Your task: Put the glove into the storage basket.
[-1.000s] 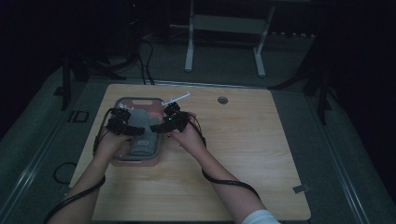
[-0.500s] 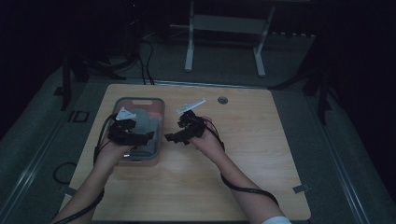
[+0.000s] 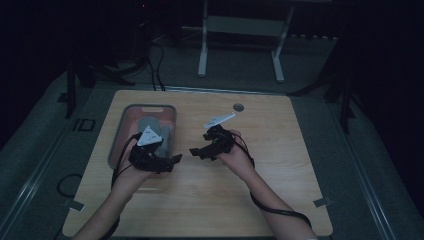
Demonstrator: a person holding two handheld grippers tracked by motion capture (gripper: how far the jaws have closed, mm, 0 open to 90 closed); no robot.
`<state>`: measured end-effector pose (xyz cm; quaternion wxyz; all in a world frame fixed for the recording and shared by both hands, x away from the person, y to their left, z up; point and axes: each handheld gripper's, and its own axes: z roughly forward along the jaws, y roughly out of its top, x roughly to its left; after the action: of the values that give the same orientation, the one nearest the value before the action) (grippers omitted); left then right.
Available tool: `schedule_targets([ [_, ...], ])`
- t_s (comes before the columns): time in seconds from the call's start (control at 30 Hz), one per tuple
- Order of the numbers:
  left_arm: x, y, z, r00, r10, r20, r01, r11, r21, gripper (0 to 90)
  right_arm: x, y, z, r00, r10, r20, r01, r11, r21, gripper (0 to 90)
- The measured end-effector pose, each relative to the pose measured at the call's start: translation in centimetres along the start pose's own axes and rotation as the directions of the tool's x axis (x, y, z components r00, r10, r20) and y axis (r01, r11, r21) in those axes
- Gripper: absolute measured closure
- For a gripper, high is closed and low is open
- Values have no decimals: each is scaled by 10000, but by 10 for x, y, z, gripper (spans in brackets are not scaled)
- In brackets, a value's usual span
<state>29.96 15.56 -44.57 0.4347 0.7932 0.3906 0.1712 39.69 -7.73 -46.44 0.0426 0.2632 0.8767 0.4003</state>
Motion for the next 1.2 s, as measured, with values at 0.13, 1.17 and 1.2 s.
schedule_targets([
  [0.13,-16,-2,2,9988,289,388,-287,9996,-46,147,-4,-13,-6,10000,-86,22,86,10000,46,171],
  [1.17,-89,-59,73,9302,1244,3454,-1487,9879,448,147,-26,-118,-23,9987,-253,438,227,9980,598,163],
  [1.2,-90,-61,75,9286,1214,3507,-1481,9877,503,147,-26,-120,-24,9989,-240,402,216,9981,580,162],
])
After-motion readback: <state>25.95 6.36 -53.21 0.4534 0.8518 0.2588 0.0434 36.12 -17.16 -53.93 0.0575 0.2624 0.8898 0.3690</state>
